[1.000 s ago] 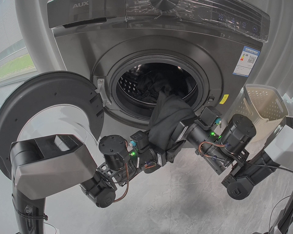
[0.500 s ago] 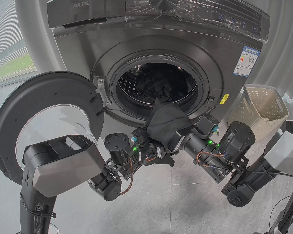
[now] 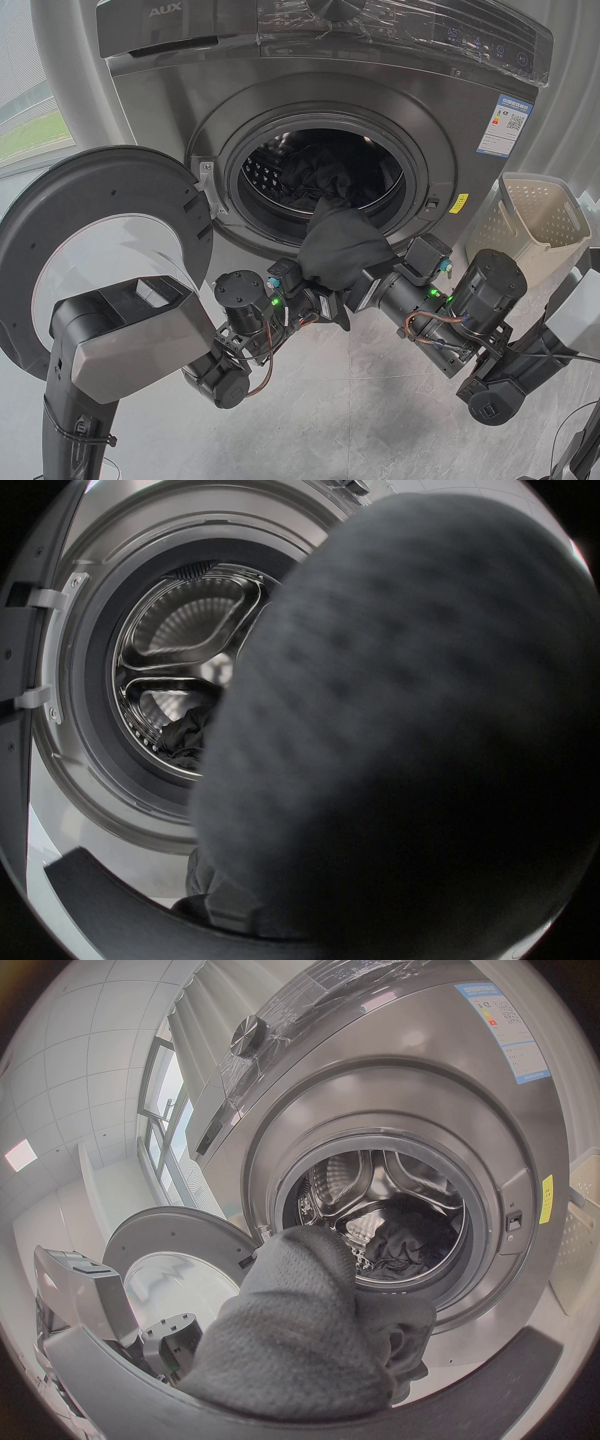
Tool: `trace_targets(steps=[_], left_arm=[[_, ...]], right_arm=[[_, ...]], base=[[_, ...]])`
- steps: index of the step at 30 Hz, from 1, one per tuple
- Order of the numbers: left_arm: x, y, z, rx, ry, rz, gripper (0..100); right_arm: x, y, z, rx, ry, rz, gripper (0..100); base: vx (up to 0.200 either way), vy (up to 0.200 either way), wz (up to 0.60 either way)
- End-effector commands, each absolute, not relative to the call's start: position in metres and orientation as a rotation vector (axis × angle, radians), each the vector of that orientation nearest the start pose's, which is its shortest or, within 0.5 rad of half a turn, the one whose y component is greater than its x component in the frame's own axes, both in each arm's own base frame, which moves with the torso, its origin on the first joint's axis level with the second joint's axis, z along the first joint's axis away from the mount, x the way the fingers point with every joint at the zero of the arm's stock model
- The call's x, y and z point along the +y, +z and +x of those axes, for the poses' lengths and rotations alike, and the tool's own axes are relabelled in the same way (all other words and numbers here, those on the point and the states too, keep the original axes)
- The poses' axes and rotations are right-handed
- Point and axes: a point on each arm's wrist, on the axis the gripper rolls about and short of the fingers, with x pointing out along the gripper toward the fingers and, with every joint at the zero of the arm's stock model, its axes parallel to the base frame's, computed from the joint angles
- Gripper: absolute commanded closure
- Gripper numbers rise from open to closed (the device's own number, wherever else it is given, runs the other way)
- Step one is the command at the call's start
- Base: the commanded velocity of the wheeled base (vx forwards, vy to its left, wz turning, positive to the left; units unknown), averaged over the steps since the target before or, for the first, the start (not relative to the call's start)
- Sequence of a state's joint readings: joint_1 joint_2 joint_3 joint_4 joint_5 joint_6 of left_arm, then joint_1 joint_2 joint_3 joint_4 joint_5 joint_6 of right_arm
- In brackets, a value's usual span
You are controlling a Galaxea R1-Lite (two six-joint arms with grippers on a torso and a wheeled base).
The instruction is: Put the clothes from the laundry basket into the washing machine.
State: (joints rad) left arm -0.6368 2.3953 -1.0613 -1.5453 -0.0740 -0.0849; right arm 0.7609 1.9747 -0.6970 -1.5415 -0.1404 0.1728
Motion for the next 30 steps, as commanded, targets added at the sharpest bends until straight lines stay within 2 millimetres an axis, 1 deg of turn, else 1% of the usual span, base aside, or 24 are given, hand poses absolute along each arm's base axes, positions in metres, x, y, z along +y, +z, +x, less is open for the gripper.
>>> trace_targets(steps=[1, 5, 8, 10, 11, 12, 16, 17, 18, 20, 22, 25, 26, 27, 28, 30], left_arm=[[-0.254, 0.086, 0.35, -0.209, -0.697, -0.152, 100], [-0.245, 0.111, 0.343, -0.244, -0.675, -0.178, 100], [-0.239, 0.127, 0.336, -0.268, -0.653, -0.193, 100], [-0.237, 0.129, 0.334, -0.269, -0.652, -0.194, 100], [-0.235, 0.134, 0.33, -0.275, -0.652, -0.196, 100], [-0.233, 0.137, 0.328, -0.277, -0.652, -0.196, 100], [-0.232, 0.135, 0.326, -0.266, -0.652, -0.193, 100], [-0.231, 0.139, 0.325, -0.272, -0.652, -0.195, 100], [-0.231, 0.139, 0.324, -0.272, -0.652, -0.195, 100], [-0.229, 0.141, 0.322, -0.274, -0.652, -0.195, 100], [-0.228, 0.144, 0.32, -0.279, -0.651, -0.199, 100], [-0.223, 0.148, 0.315, -0.277, -0.647, -0.195, 100], [-0.222, 0.148, 0.313, -0.275, -0.644, -0.192, 100], [-0.222, 0.148, 0.313, -0.275, -0.644, -0.192, 100], [-0.216, 0.151, 0.307, -0.266, -0.619, -0.193, 100], [-0.21, 0.153, 0.297, -0.253, -0.611, -0.19, 100]], right_arm=[[0.223, 0.164, 0.248, -0.204, 0.621, 0.29, 100], [0.2, 0.16, 0.26, -0.19, 0.549, 0.292, 100], [0.194, 0.149, 0.256, -0.14, 0.538, 0.28, 100], [0.195, 0.145, 0.254, -0.123, 0.543, 0.275, 100], [0.195, 0.142, 0.252, -0.11, 0.547, 0.272, 100], [0.196, 0.142, 0.253, -0.112, 0.541, 0.272, 100], [0.197, 0.145, 0.257, -0.129, 0.533, 0.278, 100], [0.196, 0.145, 0.258, -0.13, 0.53, 0.277, 100], [0.196, 0.145, 0.258, -0.13, 0.53, 0.277, 0], [0.195, 0.144, 0.256, -0.124, 0.529, 0.274, 0], [0.191, 0.137, 0.253, -0.094, 0.529, 0.251, 0], [0.181, 0.118, 0.236, -0.006, 0.555, 0.171, 0], [0.177, 0.115, 0.228, 0.014, 0.575, 0.15, 0], [0.177, 0.115, 0.228, 0.014, 0.575, 0.15, 0], [0.169, 0.108, 0.213, 0.061, 0.631, 0.102, 0], [0.164, 0.101, 0.197, 0.1, 0.696, 0.047, 0]], base=[[0.0, 0.0, 0.0], [0.0, 0.0, 0.0], [0.0, 0.0, 0.0], [0.0, 0.0, 0.0], [0.0, 0.0, 0.0], [0.0, 0.0, 0.0], [0.0, 0.0, 0.0], [0.0, 0.0, 0.0], [0.0, 0.0, 0.0], [0.0, 0.0, 0.0], [0.0, 0.0, 0.0], [0.0, 0.0, 0.0], [0.0, 0.0, 0.0], [0.0, 0.0, 0.0], [0.0, 0.0, 0.0], [0.0, 0.0, 0.0]])
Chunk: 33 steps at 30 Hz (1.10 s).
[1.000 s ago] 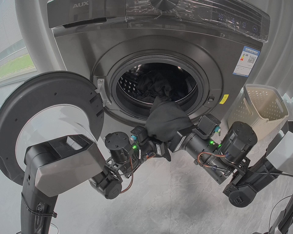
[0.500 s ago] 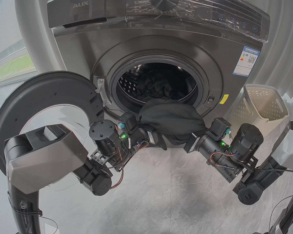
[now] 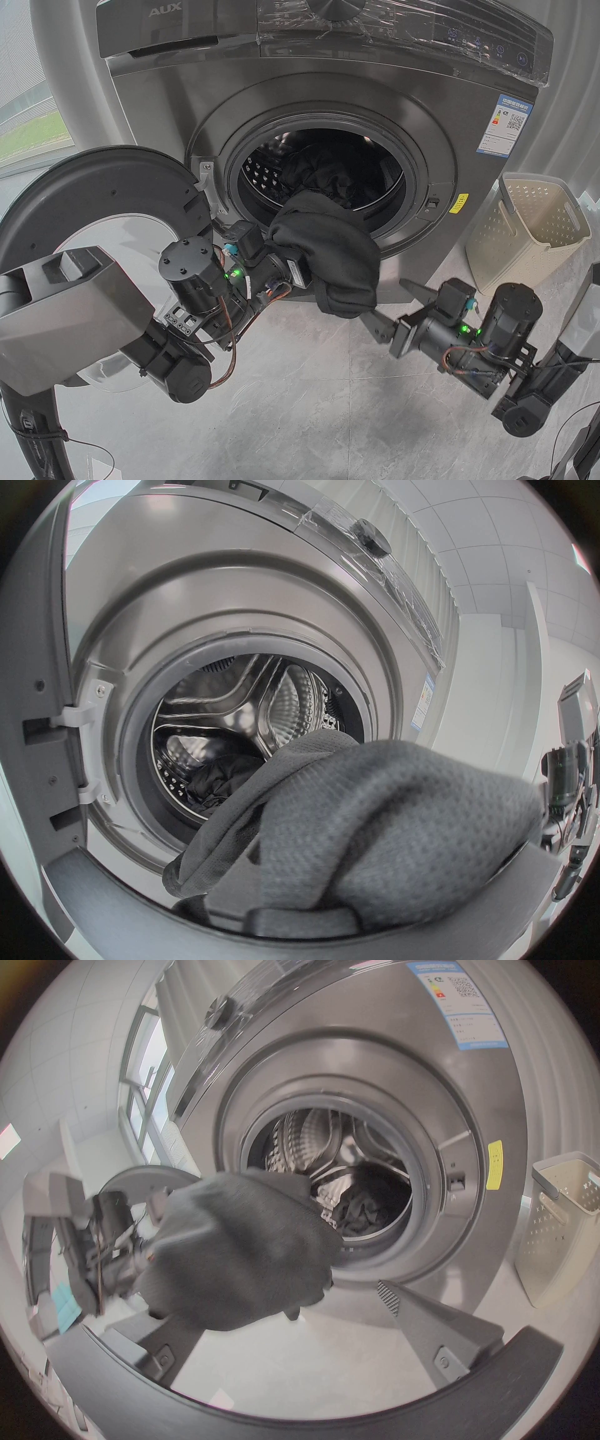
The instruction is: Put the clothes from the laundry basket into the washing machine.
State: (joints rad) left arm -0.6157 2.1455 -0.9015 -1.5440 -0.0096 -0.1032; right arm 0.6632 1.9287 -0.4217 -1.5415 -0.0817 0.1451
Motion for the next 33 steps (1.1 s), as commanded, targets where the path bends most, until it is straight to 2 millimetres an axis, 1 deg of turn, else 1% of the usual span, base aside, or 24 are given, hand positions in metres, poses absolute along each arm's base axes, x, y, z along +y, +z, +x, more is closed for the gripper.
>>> trace_targets(steps=[1, 2, 3, 5, 7, 8, 9, 11, 14, 17, 24, 27, 33], left_arm=[[-0.207, 0.154, 0.293, -0.246, -0.614, -0.189, 100], [-0.202, 0.154, 0.287, -0.232, -0.622, -0.185, 100], [-0.202, 0.154, 0.286, -0.229, -0.622, -0.184, 100], [-0.19, 0.148, 0.268, -0.18, -0.64, -0.163, 100], [-0.19, 0.148, 0.267, -0.178, -0.64, -0.163, 100], [-0.186, 0.139, 0.256, -0.131, -0.636, -0.141, 100], [-0.185, 0.137, 0.255, -0.121, -0.637, -0.136, 100], [-0.177, 0.126, 0.236, -0.056, -0.653, -0.097, 100], [-0.168, 0.125, 0.22, -0.029, -0.667, -0.084, 100], [-0.167, 0.126, 0.217, -0.031, -0.667, -0.086, 100], [-0.167, 0.132, 0.215, -0.049, -0.677, -0.102, 100], [-0.174, 0.13, 0.215, -0.048, -0.694, -0.098, 100], [-0.175, 0.13, 0.214, -0.047, -0.703, -0.094, 100]], right_arm=[[0.163, 0.1, 0.191, 0.108, 0.714, 0.039, 0], [0.16, 0.098, 0.183, 0.13, 0.736, 0.028, 0], [0.16, 0.097, 0.183, 0.133, 0.739, 0.027, 0], [0.152, 0.087, 0.172, 0.198, 0.751, 0.0, 0], [0.151, 0.086, 0.172, 0.201, 0.752, -0.001, 0], [0.148, 0.084, 0.17, 0.22, 0.773, -0.002, 0], [0.147, 0.084, 0.17, 0.22, 0.771, -0.001, 0], [0.144, 0.083, 0.173, 0.226, 0.751, -0.001, 0], [0.137, 0.079, 0.186, 0.234, 0.691, 0.005, 0], [0.135, 0.077, 0.195, 0.235, 0.657, 0.012, 0], [0.13, 0.084, 0.196, 0.205, 0.612, 0.023, 0], [0.129, 0.084, 0.195, 0.205, 0.596, 0.031, 0], [0.129, 0.083, 0.195, 0.212, 0.595, 0.033, 0]], base=[[0.0, 0.0, 0.0], [0.0, 0.0, 0.0], [0.0, 0.0, 0.0], [0.0, 0.0, 0.0], [0.0, 0.0, 0.0], [0.0, 0.0, 0.0], [0.0, 0.0, 0.0], [0.0, 0.0, 0.0], [0.0, 0.0, 0.0], [0.0, 0.0, 0.0], [0.0, 0.0, 0.0], [0.2, 0.0, 0.0], [0.2, 0.0, 0.0]])
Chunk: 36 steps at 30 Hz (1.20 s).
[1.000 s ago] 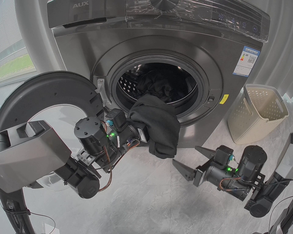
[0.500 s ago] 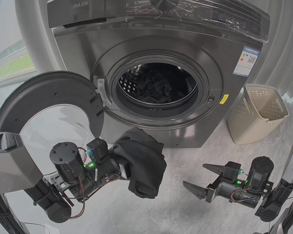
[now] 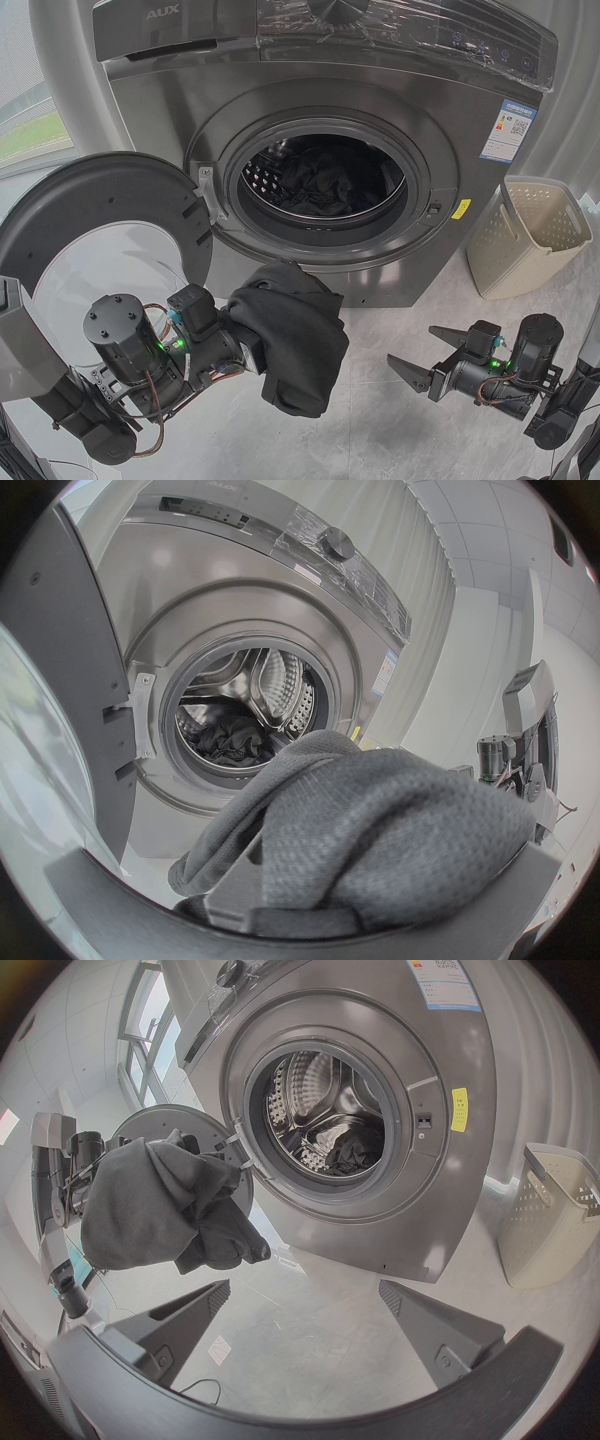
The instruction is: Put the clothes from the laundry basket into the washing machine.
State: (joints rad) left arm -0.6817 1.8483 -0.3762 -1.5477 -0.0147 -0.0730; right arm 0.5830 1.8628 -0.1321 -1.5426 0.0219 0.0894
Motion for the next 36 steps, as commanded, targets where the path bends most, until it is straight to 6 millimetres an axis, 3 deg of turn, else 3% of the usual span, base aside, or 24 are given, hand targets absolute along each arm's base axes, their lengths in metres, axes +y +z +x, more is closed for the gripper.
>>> trace_targets(steps=[1, 12, 36], left_arm=[[-0.175, 0.13, 0.214, -0.047, -0.703, -0.094, 100], [-0.184, 0.124, 0.211, -0.028, -0.732, -0.084, 100], [-0.186, 0.125, 0.213, -0.037, -0.724, -0.088, 100]], right_arm=[[0.129, 0.083, 0.195, 0.214, 0.595, 0.032, 0], [0.13, 0.083, 0.194, 0.215, 0.6, 0.031, 0], [0.132, 0.082, 0.192, 0.22, 0.608, 0.028, 0]], base=[[0.2, 0.0, 0.0], [0.2, 0.0, 0.0], [0.0, -0.017, 0.0]])
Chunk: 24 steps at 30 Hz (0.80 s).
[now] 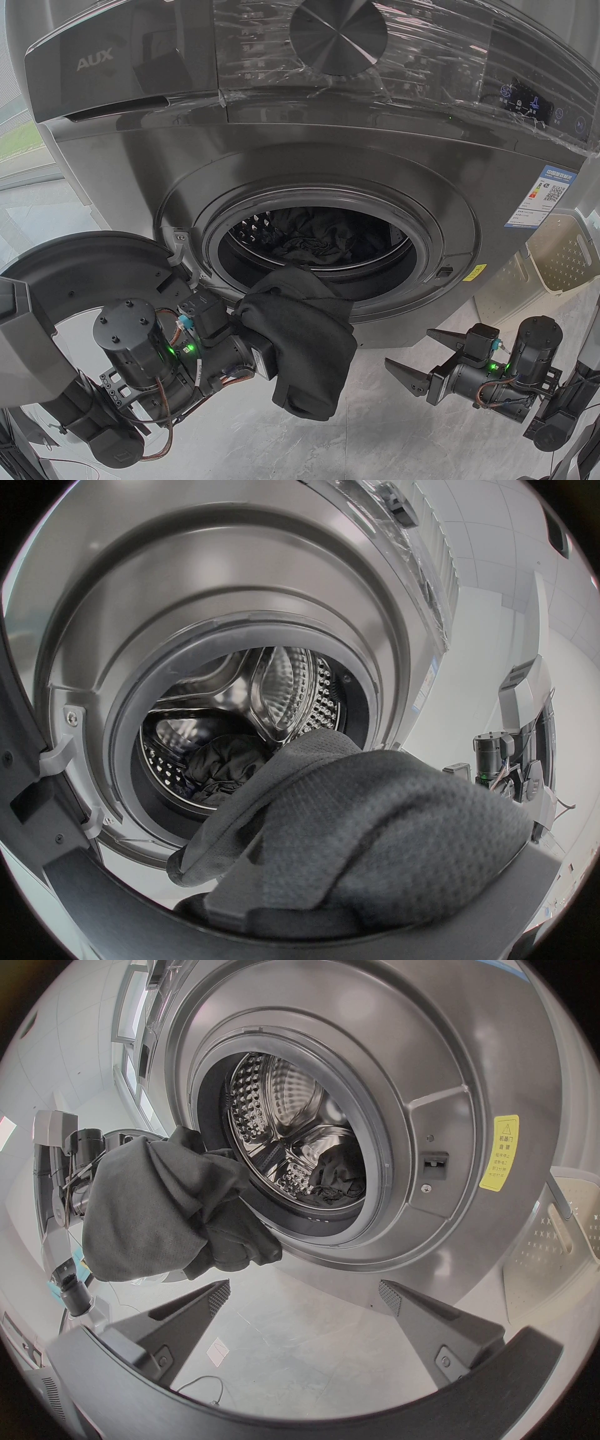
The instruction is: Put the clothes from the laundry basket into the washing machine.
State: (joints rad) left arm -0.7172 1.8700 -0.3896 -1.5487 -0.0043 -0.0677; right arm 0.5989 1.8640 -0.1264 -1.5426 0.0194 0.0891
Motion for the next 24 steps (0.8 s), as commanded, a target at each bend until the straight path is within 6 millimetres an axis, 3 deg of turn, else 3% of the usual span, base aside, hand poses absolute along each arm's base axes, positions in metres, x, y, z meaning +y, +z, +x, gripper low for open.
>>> trace_targets(steps=[1, 6, 12, 17, 24], left_arm=[[-0.186, 0.125, 0.212, -0.037, -0.726, -0.088, 100], [-0.186, 0.126, 0.212, -0.038, -0.726, -0.09, 100], [-0.198, 0.121, 0.214, -0.029, -0.752, -0.089, 100], [-0.22, 0.101, 0.236, -0.014, -0.746, -0.055, 100], [-0.249, 0.103, 0.272, -0.107, -0.707, -0.093, 100]], right_arm=[[0.132, 0.082, 0.191, 0.221, 0.61, 0.028, 0], [0.131, 0.081, 0.19, 0.229, 0.612, 0.025, 0], [0.136, 0.076, 0.166, 0.272, 0.694, -0.003, 0], [0.14, 0.076, 0.151, 0.286, 0.755, -0.017, 0], [0.141, 0.078, 0.148, 0.28, 0.77, -0.015, 0]], base=[[0.2, 0.0, 0.0], [0.2, 0.0, 0.0], [0.0, 0.0, 0.0], [0.0, 0.0, 0.0], [0.0, 0.0, 0.0]])
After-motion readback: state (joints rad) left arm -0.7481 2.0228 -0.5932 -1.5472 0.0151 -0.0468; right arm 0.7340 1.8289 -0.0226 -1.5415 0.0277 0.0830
